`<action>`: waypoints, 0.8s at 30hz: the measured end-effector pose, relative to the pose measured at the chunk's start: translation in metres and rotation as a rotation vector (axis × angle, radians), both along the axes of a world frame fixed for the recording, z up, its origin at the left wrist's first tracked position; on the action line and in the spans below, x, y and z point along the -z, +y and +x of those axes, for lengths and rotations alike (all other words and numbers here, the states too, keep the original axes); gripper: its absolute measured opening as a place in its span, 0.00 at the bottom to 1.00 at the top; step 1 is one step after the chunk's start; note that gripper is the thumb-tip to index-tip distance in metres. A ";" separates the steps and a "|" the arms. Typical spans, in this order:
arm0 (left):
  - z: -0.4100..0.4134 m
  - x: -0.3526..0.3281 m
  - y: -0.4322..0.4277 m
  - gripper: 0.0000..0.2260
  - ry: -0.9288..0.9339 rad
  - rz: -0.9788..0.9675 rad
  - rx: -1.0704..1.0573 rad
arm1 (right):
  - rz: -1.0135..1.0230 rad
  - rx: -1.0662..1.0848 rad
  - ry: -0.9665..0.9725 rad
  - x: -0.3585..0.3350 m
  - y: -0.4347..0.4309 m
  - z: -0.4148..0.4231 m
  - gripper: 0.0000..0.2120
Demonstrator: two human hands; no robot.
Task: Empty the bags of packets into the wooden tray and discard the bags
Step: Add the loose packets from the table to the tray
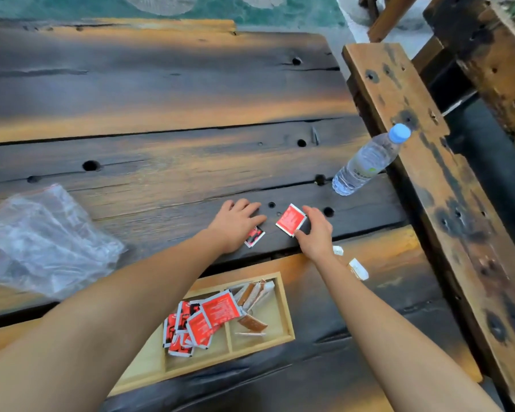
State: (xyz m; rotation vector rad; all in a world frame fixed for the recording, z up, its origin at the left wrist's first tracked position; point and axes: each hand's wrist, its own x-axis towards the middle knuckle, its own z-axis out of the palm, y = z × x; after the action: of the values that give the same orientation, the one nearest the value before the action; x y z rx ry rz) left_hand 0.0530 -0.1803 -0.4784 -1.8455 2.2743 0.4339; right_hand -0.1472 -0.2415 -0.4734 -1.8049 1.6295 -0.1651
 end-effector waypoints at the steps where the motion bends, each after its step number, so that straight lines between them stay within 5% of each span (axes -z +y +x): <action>1: 0.001 0.002 -0.001 0.20 -0.017 -0.016 0.023 | -0.003 -0.037 0.040 0.003 -0.002 0.003 0.29; 9: 0.003 0.000 0.000 0.14 -0.007 -0.105 -0.043 | -0.121 -0.061 0.179 0.013 -0.002 0.021 0.33; 13: 0.010 -0.012 0.009 0.12 0.237 0.054 -0.268 | -0.089 0.050 0.014 0.002 0.000 0.024 0.18; 16: 0.015 -0.025 0.028 0.09 0.440 -0.023 -0.470 | -0.068 0.043 -0.122 -0.018 0.011 0.033 0.08; 21: 0.030 -0.064 0.083 0.06 0.638 -0.164 -0.730 | 0.046 -0.106 -0.425 -0.063 0.057 0.052 0.06; 24: 0.034 -0.082 0.123 0.04 0.680 -0.131 -0.782 | 0.136 -0.276 -0.369 -0.077 0.092 0.059 0.06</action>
State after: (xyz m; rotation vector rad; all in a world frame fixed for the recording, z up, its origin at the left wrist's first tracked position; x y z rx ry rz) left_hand 0.0865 -0.0578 -0.3963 -2.9784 1.7897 1.1958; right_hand -0.0883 -0.1500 -0.3967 -1.7518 1.0994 -0.2396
